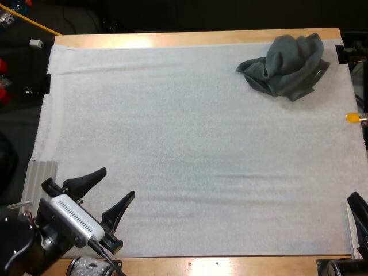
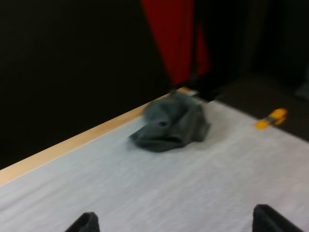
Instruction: Pick towel from pile, fold and stack
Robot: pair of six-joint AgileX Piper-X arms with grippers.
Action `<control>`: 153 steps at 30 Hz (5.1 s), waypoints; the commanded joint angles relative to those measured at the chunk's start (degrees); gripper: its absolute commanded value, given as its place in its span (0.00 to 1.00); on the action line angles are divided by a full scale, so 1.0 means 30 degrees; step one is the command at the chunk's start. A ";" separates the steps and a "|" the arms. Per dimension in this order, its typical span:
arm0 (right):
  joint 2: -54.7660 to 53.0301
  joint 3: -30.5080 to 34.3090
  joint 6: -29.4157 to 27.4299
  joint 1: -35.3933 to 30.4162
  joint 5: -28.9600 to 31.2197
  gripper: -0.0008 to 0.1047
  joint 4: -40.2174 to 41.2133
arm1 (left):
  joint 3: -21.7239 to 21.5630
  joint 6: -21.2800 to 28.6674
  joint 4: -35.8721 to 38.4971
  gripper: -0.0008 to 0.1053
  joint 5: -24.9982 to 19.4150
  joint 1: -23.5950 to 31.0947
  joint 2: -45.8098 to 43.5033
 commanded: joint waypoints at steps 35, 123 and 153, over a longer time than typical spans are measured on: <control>1.6660 -0.1353 0.6872 0.0022 0.0404 0.73 -0.5736 | -0.0864 -0.0238 0.1233 0.59 0.0263 -0.0494 0.1481; 1.3662 -0.1832 0.7994 0.0235 -0.6801 0.01 -0.7908 | -0.0864 -0.1335 0.2786 0.59 0.1112 -0.0494 0.1481; 1.7033 0.0767 0.8656 1.0678 -0.2619 0.01 -0.5492 | -0.0864 -0.1335 0.3319 0.59 0.1112 -0.0494 0.1481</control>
